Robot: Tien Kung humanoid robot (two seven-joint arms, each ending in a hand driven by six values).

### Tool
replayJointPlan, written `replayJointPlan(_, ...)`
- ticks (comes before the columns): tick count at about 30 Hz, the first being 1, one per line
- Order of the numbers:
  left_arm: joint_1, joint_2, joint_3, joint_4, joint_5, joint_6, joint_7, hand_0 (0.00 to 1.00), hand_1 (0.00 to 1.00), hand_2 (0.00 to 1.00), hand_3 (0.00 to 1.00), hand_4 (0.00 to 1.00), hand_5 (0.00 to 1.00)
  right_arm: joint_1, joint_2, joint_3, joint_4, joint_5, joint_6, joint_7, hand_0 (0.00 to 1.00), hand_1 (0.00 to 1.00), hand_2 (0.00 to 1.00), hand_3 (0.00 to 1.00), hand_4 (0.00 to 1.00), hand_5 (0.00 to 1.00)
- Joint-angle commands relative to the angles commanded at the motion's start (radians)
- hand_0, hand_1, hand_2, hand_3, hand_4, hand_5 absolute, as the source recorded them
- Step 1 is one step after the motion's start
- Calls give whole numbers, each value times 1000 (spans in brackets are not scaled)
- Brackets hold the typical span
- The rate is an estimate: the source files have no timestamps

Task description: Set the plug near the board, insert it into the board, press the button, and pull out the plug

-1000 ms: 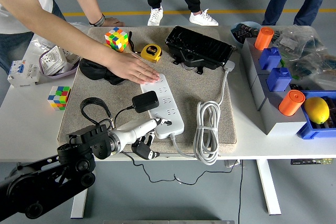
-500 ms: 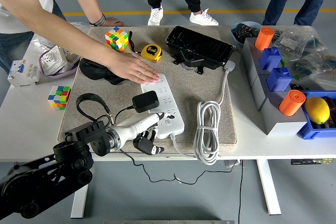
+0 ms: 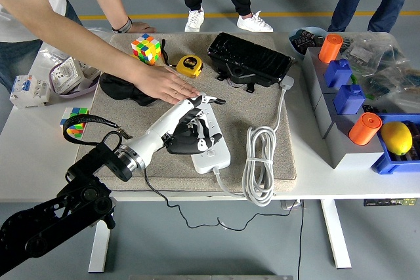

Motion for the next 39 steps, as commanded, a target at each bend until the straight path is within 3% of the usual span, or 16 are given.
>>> replayJointPlan(4,6,-10,7,38,-100,33,-67,401,551,566,688,844,389,1,1,-1,0,1,0,0,608,610,561,543,723,221)
replayJointPlan(5,7,-12,9,45,-113,37,-77,650,707,702,689,859,543,0,1,-2,0,1,0,0,608,610,561,543,725,221)
replayJointPlan(10,7,-22,27,84,-213,53,-151,650,707,702,689,859,543,2,0,-3,-1,2,0,0,608,610,561,543,725,221)
replayJointPlan(11,9,-23,31,89,-232,54,-168,822,839,837,804,931,751,2,0,-2,-1,2,0,0,608,609,562,543,725,221)
replayJointPlan(16,22,-36,34,112,-288,49,-239,822,839,837,804,931,751,4,0,-3,-2,3,0,0,608,609,562,543,725,221)
replayJointPlan(17,27,-40,32,117,-300,45,-253,900,917,943,926,959,825,4,0,-4,-2,4,0,0,608,609,562,543,725,221)
replayJointPlan(25,36,-48,44,148,-376,38,-364,870,889,932,913,958,795,10,-5,-11,-2,5,0,-1,608,610,562,544,727,220)
replayJointPlan(39,32,-45,45,150,-372,48,-357,863,875,911,895,952,784,15,-12,-21,-3,9,0,0,609,610,562,543,726,223)
